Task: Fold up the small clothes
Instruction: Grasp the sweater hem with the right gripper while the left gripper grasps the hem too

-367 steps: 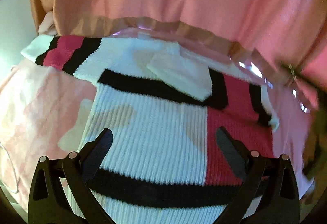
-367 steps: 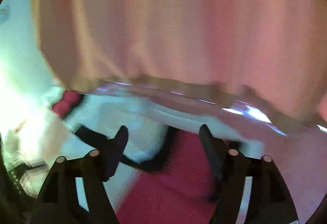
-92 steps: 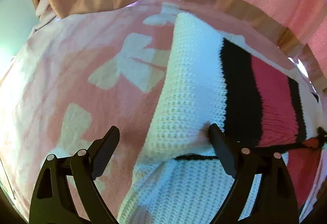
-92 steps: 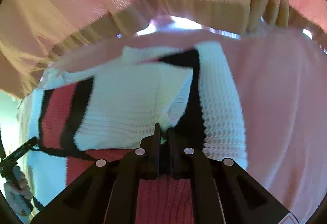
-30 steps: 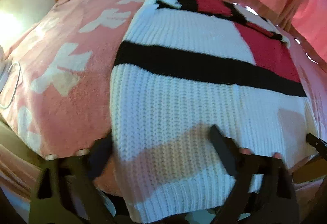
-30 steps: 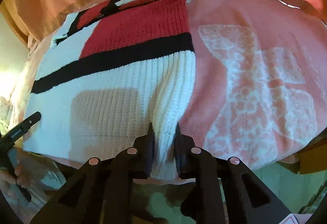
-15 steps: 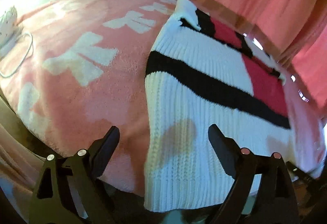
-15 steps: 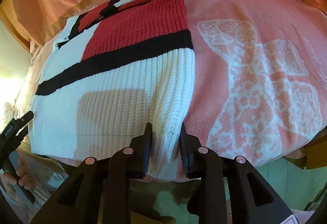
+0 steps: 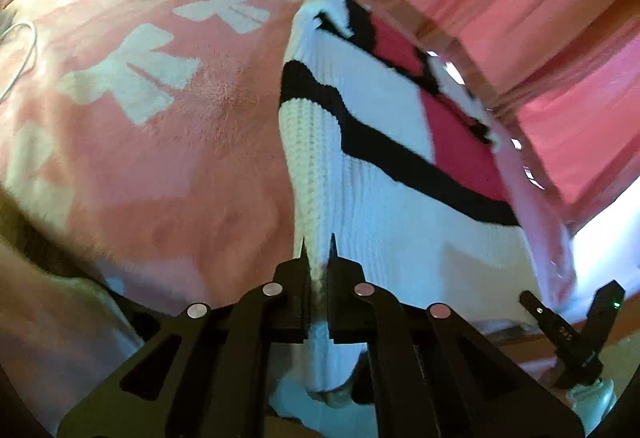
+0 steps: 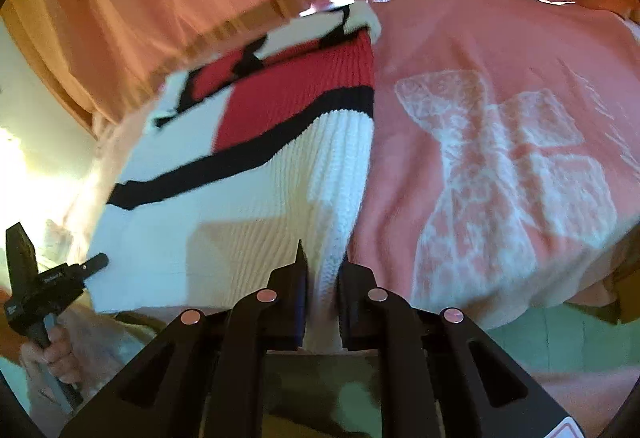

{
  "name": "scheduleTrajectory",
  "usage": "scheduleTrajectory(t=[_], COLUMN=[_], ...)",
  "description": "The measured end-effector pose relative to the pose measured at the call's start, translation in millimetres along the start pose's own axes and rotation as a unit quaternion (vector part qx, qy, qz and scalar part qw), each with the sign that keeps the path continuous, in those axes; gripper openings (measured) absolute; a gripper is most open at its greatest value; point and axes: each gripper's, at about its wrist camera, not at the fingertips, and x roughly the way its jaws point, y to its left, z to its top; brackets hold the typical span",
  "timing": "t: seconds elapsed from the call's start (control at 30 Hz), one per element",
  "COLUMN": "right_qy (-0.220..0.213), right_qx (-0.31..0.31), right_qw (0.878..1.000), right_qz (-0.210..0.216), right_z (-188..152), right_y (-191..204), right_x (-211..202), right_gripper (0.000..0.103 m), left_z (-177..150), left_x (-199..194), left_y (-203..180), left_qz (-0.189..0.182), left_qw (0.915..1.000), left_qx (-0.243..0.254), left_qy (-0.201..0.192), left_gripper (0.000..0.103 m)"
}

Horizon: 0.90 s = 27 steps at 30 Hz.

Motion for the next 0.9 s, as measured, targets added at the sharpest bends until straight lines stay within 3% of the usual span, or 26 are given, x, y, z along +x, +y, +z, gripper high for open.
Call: scheduleTrajectory(t=[0.37,0.43,0.53,0.63,0.7,0.83,0.9], right_qy=[-0.038,-0.069,-0.122,-0.155,-0.143,-0.064,-0.005], right_qx=[-0.005,-0.008,-0.040,-0.061,-0.047,-0.003,0.023], right_qw=[0.999,0.996,0.989,0.983,0.986,0.997,0.999], right_qz=[0.034,0.050,0.074,0.072,0.067,0.044,0.028], right_z=[-58,-49,0,65,115,182,201], right_y=[9,13,21,18,6,-19,-32], right_x=[-147,-172,-186,-162,-118,-1,68], right_gripper=[0.011,0.011,0.011,0.011,0.011,0.013,0.015], left_z=[-45,-38,0,56,93,158,177], left_x=[-154,-171,-187,-168,-137,-32,29], left_y=[-29,-36,-55,-83,-99,-104,-94], left_qz=[-0.074,-0.075,-0.074,-0.049,-0.021,0.060,0.091], left_qw=[0.9968,0.9959,0.9915,0.9858,0.9838,0.9866,0.9886], left_qx=[0.029,0.035,0.060,0.092,0.107,0.098,0.093], left_qy=[-0.014,-0.037,-0.088,-0.131,-0.142,-0.116,-0.076], left_gripper=[0.003,0.003,0.003,0.004,0.004,0.005,0.006])
